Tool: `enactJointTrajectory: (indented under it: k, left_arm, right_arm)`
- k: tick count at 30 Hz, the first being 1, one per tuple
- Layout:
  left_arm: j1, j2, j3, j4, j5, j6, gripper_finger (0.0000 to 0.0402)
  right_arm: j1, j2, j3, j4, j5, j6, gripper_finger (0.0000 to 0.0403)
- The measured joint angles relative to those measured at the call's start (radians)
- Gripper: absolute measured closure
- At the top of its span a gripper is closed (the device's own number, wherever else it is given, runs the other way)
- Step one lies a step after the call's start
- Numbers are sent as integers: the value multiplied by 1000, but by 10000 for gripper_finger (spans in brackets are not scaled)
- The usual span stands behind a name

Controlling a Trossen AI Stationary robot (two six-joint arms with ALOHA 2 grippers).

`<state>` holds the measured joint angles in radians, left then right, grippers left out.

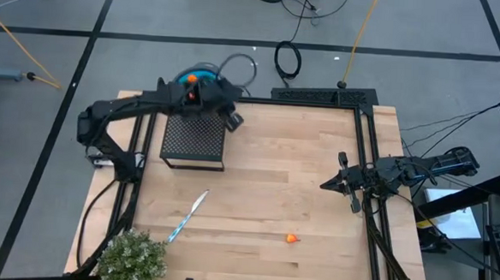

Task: Pick & Place Fruit
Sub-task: Put the orange pear into the blue strainer bowl on the shelf

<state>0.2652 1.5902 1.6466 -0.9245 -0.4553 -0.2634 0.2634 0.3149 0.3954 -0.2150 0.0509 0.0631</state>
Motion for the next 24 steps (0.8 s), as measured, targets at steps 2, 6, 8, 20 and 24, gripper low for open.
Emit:
enactJointTrajectory:
  k: [2, 6, 8, 20, 24]
  left_arm:
    - [54, 0, 0, 0, 1, 0, 293]
    - [159, 0, 0, 0, 10, 0, 293]
    - [208, 0, 0, 0, 11, 0, 293]
    - [466, 0, 0, -1, 171, -36, 293]
    - [503, 0, 0, -8, 245, -16, 293]
  right_arm:
    - [0, 0, 0, 0, 0, 0, 403]
    - [0, 0, 0, 0, 0, 0, 403]
    - [0, 0, 0, 0, 0, 0, 403]
    - [0, 0, 0, 0, 0, 0, 403]
    - [0, 0, 0, 0, 0, 0, 403]
